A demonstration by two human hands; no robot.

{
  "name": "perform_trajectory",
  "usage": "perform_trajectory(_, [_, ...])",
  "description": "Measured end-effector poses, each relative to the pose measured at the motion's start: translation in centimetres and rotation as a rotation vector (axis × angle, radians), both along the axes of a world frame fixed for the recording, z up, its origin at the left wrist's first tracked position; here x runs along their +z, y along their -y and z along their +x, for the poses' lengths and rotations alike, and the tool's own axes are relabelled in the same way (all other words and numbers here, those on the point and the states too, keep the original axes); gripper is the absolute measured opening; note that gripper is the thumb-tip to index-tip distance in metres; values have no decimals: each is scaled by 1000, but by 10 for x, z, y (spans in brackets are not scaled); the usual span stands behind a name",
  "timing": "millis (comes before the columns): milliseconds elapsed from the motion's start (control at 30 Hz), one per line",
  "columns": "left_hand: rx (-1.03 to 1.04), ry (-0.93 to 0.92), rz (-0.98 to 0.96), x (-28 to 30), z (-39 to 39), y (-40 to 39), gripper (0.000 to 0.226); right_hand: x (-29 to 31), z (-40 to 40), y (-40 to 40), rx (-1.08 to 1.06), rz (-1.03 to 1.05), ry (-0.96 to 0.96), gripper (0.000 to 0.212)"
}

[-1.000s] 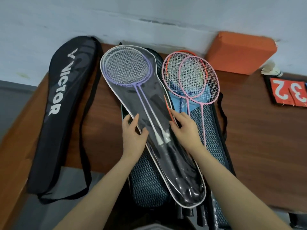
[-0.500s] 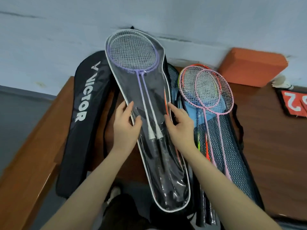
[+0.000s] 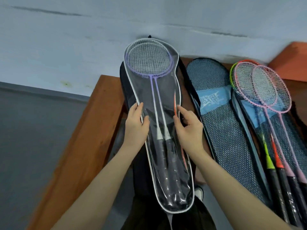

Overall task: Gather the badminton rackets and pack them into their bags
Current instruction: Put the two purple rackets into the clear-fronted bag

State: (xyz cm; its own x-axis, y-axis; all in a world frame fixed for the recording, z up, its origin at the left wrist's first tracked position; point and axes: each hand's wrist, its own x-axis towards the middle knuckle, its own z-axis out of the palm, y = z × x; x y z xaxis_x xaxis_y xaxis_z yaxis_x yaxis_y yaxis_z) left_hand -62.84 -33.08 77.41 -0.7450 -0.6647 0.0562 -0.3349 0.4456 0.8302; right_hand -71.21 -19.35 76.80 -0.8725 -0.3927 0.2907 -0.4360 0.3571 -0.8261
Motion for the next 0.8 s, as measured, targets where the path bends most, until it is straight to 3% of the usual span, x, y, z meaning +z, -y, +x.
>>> perform_trajectory(267, [2,179,82,-56,27,34,53,-33,20,31,47,231,113,44])
perform_trajectory(400, [30,302,29,-70,23,43,60,-40,12,36,62,278,198,40])
perform_trajectory(500, [-13,189,205,-74,13,52,58,-50,3,39,16,330,217,40])
perform_trajectory(667, [38,116,300,-78,1,57,60,-78,2,38,-68,507,215,52])
perform_trajectory(800, [14,113,317,-87,0,64,61,-79,-6,46,-33,410,315,57])
